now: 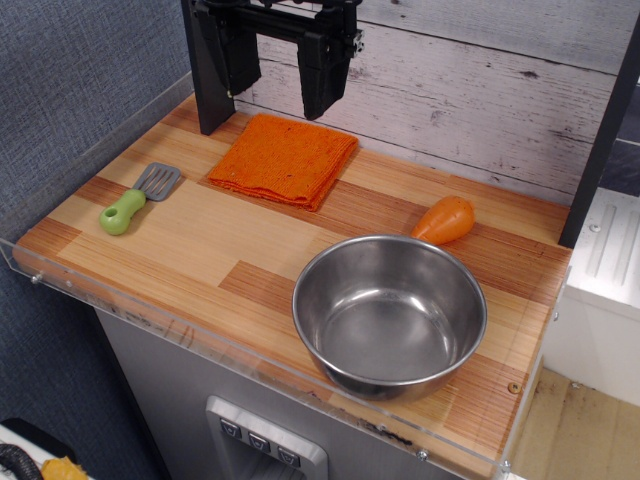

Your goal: Move the orange table cloth to the edge of the table.

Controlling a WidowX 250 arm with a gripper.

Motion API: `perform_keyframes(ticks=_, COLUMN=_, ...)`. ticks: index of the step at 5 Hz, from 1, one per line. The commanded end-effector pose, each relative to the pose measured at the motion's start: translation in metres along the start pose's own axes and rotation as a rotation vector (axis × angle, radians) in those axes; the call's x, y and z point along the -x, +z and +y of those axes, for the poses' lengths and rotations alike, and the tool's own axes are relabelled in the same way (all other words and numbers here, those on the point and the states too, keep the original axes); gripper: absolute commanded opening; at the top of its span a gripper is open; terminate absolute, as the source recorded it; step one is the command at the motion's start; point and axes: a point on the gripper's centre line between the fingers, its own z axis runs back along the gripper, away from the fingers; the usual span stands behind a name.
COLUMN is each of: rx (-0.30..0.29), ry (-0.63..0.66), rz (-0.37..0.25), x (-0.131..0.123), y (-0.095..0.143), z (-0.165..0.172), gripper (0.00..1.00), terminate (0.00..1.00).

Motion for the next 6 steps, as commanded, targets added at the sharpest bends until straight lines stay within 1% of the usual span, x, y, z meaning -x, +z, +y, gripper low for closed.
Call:
perform_keyframes(ticks=1, rx=0.0, ry=0.0, rz=0.0, x=0.0, y=0.0, z=0.0, gripper=1.0, terminate=0.0)
perform_keyframes(ticks=2, rx=-0.011, ry=-0.001, rz=-0.003, x=-0.025, y=-0.017, z=0.027, gripper=1.0, terminate=0.0)
perform_keyframes(ticks=3, rx=-0.047, ry=0.019, rz=0.009, x=-0.046, y=-0.04, z=0.049, gripper=1.0, terminate=0.0)
perform_keyframes(ticks=4, rx=-0.091, ry=0.014, rz=-0.014, x=-0.063, y=-0.06, z=0.064, gripper=1.0, terminate=0.0)
perform_keyframes(ticks=5, rx=-0.124, ry=0.033, rz=0.001, x=-0.067, y=-0.077, z=0.076, gripper=1.0, terminate=0.0)
perform_keyframes(ticks=6, rx=-0.134, ry=0.088, rz=0.022, x=-0.071, y=-0.092, z=0.094, gripper=1.0, terminate=0.0)
